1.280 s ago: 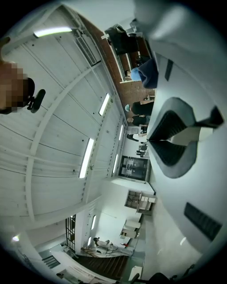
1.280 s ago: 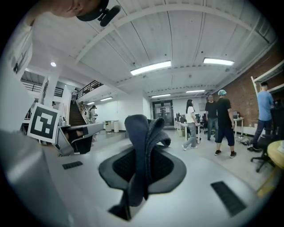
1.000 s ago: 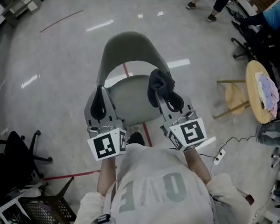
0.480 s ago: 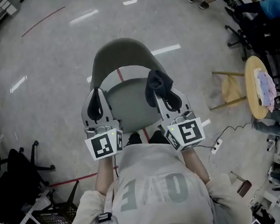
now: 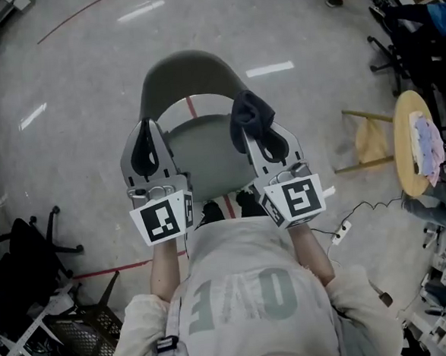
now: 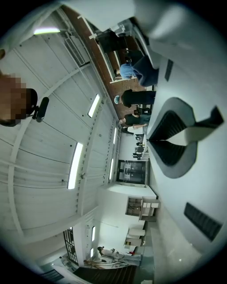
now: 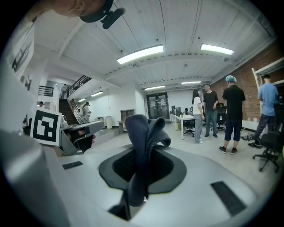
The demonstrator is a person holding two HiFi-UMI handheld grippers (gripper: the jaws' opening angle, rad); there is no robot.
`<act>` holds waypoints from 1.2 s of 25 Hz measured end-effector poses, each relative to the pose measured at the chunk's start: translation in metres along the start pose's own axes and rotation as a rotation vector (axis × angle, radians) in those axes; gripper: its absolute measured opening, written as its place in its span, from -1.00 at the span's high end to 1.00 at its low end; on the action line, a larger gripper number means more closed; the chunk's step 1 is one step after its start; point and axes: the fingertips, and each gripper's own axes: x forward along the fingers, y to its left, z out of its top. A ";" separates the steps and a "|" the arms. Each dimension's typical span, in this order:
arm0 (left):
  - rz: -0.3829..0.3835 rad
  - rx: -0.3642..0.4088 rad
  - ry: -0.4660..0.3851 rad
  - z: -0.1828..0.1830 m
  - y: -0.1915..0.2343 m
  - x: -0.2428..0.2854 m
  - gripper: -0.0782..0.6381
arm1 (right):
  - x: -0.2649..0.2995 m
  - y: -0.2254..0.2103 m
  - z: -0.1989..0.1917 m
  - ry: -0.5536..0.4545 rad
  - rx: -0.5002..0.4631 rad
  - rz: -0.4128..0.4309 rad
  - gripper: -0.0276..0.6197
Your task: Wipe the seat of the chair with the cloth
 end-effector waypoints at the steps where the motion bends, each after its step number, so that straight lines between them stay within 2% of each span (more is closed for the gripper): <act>1: 0.002 0.012 -0.004 0.002 -0.001 -0.001 0.74 | 0.001 0.003 -0.001 -0.005 0.004 0.013 0.74; 5: 0.032 0.037 -0.015 0.011 0.008 -0.015 0.74 | 0.005 0.018 -0.006 0.004 0.023 0.058 0.74; 9: 0.041 0.048 -0.019 0.014 0.011 -0.022 0.74 | 0.004 0.024 -0.006 0.003 0.029 0.069 0.74; 13: 0.044 0.036 -0.023 0.002 0.008 -0.025 0.74 | 0.008 0.026 -0.017 0.015 0.005 0.090 0.74; 16: 0.053 0.029 -0.009 -0.030 0.007 -0.029 0.74 | 0.016 0.030 -0.042 0.043 -0.020 0.125 0.74; 20: 0.036 0.013 -0.018 -0.070 0.010 -0.023 0.74 | 0.049 0.034 -0.080 0.058 0.038 0.171 0.74; 25: 0.029 0.010 0.050 -0.144 0.013 -0.021 0.74 | 0.089 0.037 -0.149 0.109 0.046 0.226 0.74; 28: 0.044 0.026 0.097 -0.196 0.023 -0.019 0.74 | 0.110 0.040 -0.193 0.138 0.033 0.247 0.74; 30: 0.061 0.010 0.110 -0.220 0.029 -0.019 0.74 | 0.119 0.040 -0.221 0.156 0.024 0.253 0.74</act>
